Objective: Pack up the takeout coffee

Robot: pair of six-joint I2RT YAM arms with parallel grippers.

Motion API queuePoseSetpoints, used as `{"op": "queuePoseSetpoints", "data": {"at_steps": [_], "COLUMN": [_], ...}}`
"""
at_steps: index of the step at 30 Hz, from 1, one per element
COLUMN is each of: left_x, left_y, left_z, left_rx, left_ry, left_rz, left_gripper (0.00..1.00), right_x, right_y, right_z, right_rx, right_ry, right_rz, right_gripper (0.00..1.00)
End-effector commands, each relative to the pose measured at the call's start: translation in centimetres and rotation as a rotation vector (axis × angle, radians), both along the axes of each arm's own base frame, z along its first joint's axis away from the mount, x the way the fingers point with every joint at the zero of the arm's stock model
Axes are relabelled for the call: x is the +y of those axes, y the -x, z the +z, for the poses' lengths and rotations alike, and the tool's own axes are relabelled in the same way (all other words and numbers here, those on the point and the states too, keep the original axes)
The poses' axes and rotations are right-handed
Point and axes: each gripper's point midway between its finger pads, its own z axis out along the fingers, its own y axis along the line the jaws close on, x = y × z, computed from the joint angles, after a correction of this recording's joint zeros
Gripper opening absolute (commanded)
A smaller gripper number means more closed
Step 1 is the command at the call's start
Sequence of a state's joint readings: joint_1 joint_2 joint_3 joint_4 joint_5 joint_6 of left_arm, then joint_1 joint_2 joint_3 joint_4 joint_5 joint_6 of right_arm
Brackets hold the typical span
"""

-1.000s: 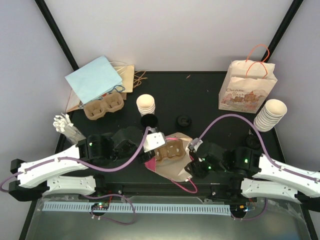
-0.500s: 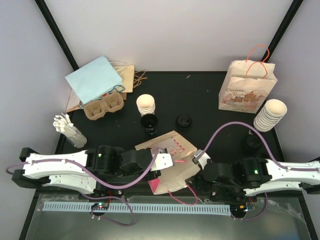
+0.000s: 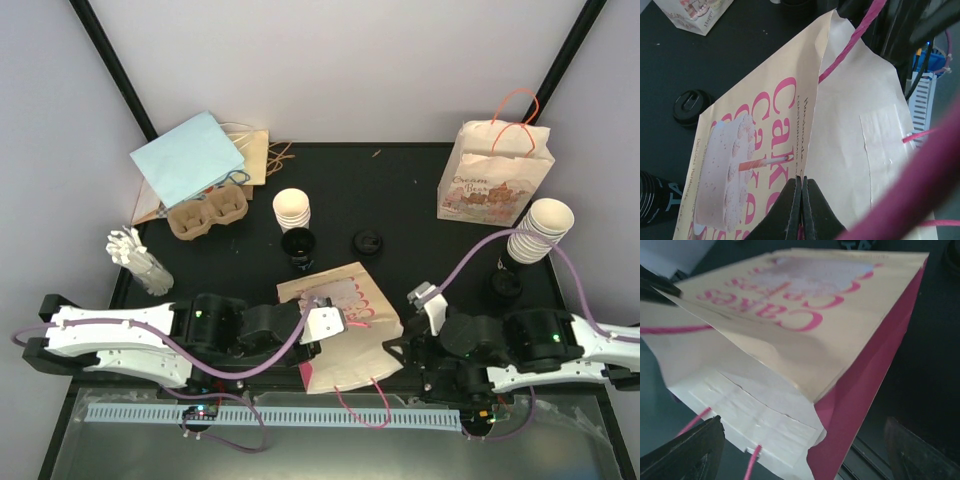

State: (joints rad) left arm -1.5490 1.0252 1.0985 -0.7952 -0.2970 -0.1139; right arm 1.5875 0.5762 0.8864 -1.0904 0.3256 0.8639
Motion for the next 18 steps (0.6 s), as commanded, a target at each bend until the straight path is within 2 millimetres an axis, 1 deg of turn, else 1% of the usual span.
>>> {"op": "queuePoseSetpoints", "data": {"at_steps": [1,3,5,8,11,14,16,18], "left_x": [0.0,-0.1,0.0,0.0,0.0,0.0,0.0,0.1], "left_y": [-0.7,-0.9,-1.2,-1.7,-2.4,-2.7,-2.9,-3.0], "left_z": [1.3,1.6,1.7,1.8,2.1,2.7,3.0,3.2], "left_rx": [-0.011,-0.015,-0.020,-0.019,-0.010,-0.003,-0.002,-0.001], "left_ry": [0.065,0.080,0.090,0.094,0.099,0.119,0.134,0.143], "left_rz": [0.056,0.070,0.088,0.112,0.138,0.144,0.143,0.145], "left_gripper": [0.02,0.02,0.02,0.01,0.02,0.02,0.02,0.02], "right_x": [-1.1,-1.2,-1.1,-0.6,0.8,2.5,3.6,4.7], "right_y": [-1.3,-1.4,-1.6,-1.3,-0.5,0.3,0.6,1.0], "right_z": [3.1,3.9,4.8,5.8,7.4,8.9,9.2,9.3], "right_rx": [-0.062,-0.083,-0.108,-0.144,-0.194,-0.246,-0.278,-0.313], "right_ry": [-0.027,-0.024,-0.030,-0.048,-0.073,-0.073,-0.040,0.001], "right_rz": [-0.052,-0.045,-0.032,0.016,0.119,0.221,0.276,0.334], "right_gripper": [0.88,0.85,0.80,0.66,0.53,0.35,0.24,0.06]}}
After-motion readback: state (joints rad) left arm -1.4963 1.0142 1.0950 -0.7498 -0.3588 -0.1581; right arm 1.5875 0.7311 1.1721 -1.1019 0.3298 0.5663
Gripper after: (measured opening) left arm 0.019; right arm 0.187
